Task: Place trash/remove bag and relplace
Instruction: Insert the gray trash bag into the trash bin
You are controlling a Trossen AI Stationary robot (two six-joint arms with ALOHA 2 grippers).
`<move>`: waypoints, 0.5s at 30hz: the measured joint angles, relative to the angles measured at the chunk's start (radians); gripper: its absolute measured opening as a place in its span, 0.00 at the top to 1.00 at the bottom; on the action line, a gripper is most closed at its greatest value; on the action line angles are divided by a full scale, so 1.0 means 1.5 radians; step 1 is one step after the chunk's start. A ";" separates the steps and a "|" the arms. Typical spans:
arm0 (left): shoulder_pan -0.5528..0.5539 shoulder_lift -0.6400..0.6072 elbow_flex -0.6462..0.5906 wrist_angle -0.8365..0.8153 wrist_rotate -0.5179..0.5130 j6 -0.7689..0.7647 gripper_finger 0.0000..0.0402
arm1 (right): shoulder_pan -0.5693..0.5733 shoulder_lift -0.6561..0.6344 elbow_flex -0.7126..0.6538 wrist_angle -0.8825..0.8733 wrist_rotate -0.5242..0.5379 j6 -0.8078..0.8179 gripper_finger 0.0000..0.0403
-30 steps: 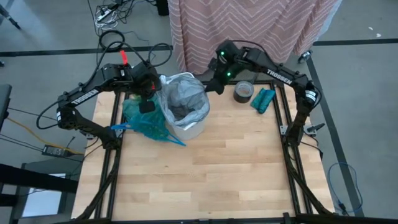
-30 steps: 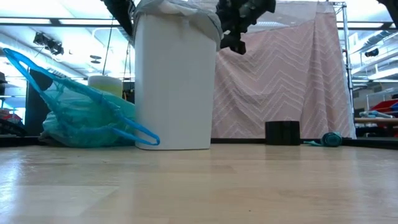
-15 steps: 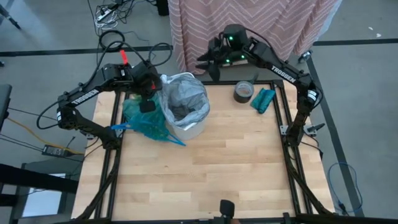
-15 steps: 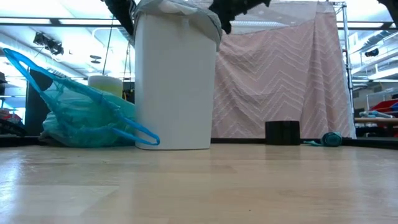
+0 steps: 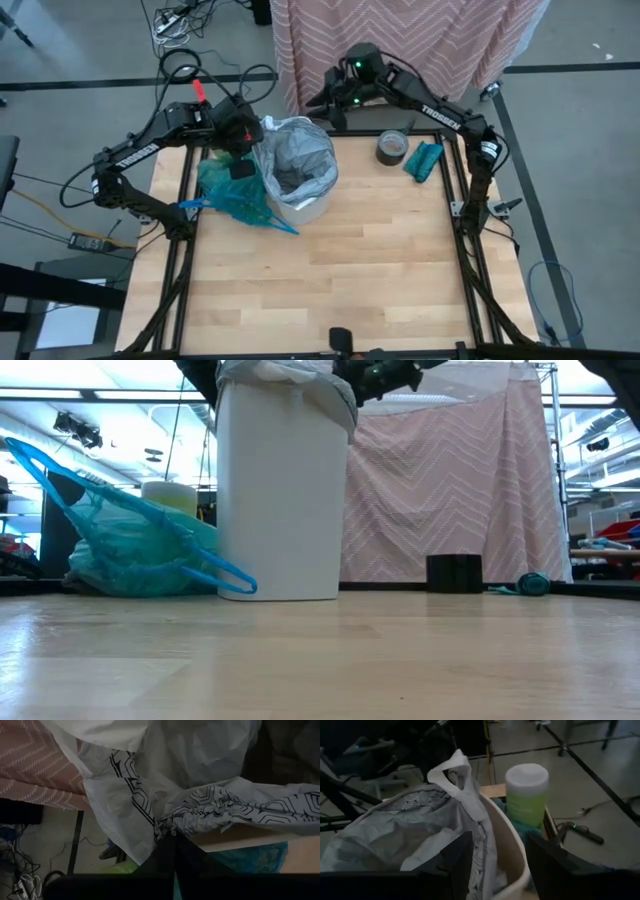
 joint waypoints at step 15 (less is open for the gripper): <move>0.000 0.000 0.000 -0.005 -0.003 -0.005 0.97 | 0.028 0.052 -0.001 0.064 -0.036 -0.011 0.59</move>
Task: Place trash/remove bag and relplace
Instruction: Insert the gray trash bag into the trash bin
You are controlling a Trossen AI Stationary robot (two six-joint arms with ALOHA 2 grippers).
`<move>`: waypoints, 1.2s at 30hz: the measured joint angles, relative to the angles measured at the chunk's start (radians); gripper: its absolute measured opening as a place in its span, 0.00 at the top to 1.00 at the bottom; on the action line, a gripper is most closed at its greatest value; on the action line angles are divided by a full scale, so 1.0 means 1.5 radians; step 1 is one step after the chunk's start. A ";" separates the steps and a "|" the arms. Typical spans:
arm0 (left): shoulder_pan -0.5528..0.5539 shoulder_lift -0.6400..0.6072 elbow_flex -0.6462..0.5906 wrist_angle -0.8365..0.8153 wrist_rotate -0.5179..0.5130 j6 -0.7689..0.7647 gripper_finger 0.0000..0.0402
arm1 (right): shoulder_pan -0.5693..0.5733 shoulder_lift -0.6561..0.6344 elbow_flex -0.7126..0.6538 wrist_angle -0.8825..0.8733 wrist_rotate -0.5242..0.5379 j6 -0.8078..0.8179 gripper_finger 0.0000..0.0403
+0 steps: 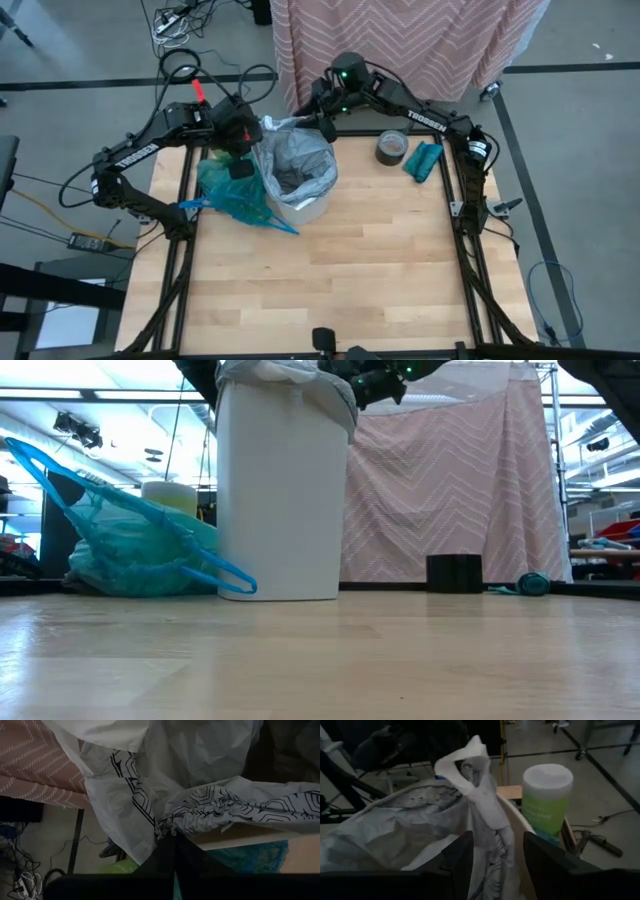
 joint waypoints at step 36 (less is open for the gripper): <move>0.000 0.000 0.000 0.001 -0.001 -0.001 0.97 | 0.014 0.001 -0.021 0.012 0.060 -0.070 0.57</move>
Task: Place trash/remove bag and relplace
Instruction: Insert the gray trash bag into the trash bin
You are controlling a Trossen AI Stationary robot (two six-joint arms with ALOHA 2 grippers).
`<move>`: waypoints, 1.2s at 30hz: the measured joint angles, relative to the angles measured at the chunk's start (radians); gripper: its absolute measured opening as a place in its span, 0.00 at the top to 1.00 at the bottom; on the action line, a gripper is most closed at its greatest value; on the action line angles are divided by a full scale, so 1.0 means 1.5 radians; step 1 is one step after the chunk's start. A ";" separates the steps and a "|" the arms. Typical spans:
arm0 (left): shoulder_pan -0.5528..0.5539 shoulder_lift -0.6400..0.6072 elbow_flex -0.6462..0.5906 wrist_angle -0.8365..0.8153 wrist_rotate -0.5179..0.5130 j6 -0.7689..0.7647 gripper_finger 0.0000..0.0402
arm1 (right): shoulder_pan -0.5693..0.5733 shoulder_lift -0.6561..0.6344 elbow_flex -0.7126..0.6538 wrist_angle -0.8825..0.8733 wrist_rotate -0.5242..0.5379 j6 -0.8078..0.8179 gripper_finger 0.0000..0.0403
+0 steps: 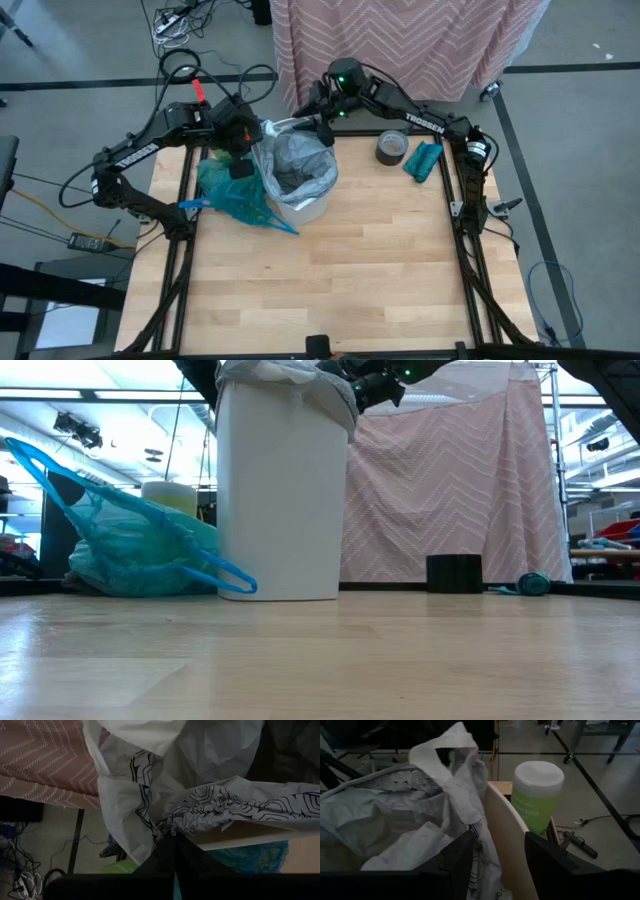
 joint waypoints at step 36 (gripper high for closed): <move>0.000 0.000 0.000 -0.047 -0.029 -0.076 0.97 | -0.022 0.000 0.000 0.002 0.219 0.034 1.00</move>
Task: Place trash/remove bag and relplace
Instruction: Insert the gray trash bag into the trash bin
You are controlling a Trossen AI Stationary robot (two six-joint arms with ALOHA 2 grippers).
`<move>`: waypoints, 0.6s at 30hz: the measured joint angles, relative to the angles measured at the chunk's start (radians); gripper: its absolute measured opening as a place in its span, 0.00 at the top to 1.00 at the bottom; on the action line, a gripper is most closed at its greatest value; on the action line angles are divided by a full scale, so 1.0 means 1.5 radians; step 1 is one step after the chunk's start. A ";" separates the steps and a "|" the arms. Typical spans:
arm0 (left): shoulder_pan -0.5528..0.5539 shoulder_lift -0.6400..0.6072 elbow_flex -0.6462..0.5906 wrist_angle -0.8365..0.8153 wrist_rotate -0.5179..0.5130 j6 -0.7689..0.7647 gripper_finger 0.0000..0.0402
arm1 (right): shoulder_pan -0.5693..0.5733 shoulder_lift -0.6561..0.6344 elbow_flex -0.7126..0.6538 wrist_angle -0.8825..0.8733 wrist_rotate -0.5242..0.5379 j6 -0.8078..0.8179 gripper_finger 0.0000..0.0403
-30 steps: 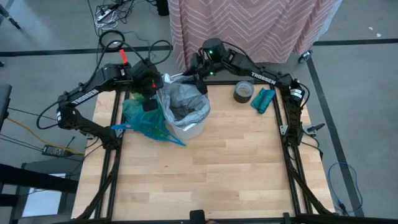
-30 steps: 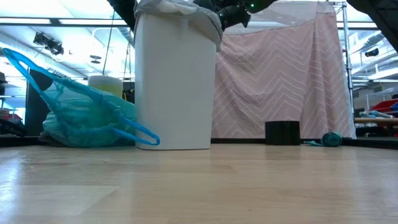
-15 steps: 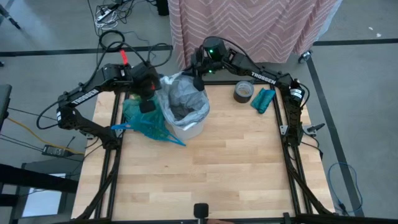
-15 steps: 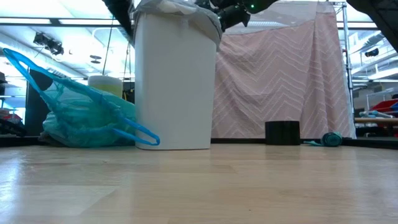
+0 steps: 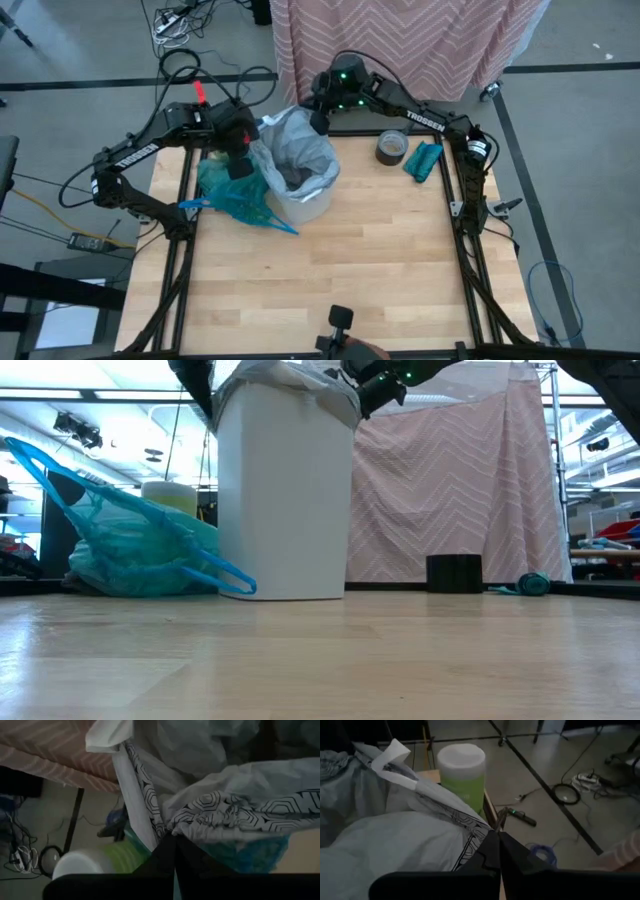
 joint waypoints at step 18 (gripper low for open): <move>0.045 -0.023 -0.116 0.038 -0.061 -0.027 0.97 | 0.004 -0.001 -0.037 -0.003 -0.022 0.027 1.00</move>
